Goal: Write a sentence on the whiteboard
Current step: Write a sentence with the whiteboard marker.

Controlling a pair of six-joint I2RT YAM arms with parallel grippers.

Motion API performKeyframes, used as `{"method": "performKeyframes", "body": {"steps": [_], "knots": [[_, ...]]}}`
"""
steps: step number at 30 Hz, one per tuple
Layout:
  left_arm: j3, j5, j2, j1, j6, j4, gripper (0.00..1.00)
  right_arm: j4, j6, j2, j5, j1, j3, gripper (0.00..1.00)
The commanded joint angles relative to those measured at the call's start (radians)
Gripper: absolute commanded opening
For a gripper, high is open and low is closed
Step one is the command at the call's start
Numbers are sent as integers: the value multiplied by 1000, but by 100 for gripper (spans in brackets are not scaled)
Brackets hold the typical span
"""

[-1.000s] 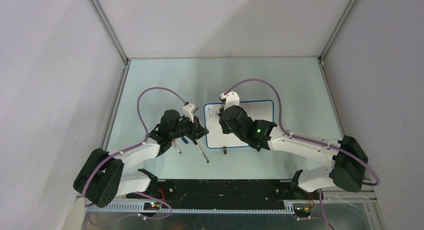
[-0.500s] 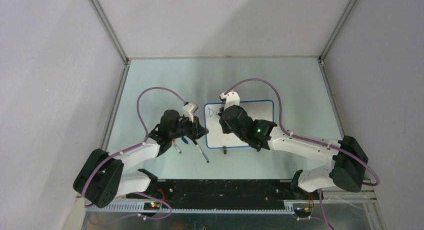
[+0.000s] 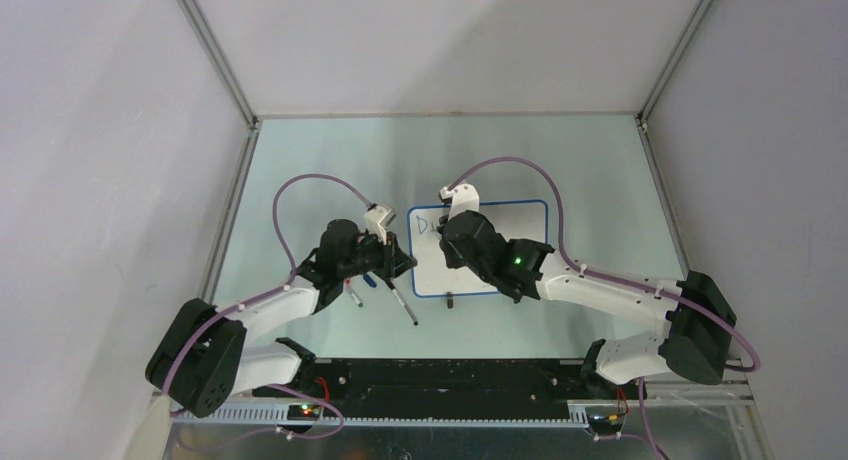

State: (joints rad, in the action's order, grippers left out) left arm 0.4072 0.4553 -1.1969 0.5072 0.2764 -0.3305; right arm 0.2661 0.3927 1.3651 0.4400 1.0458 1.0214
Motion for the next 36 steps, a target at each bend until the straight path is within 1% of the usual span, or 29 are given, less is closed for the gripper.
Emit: {"method": "performKeyframes", "body": {"steps": [1,36], "knots": [[13,1,24,-1,-29,-22,25,24,9,-23,38,2,35,0],[16,-4,23,6,-32,-17,25,6,-3,0,36,-17,74,0]]}}
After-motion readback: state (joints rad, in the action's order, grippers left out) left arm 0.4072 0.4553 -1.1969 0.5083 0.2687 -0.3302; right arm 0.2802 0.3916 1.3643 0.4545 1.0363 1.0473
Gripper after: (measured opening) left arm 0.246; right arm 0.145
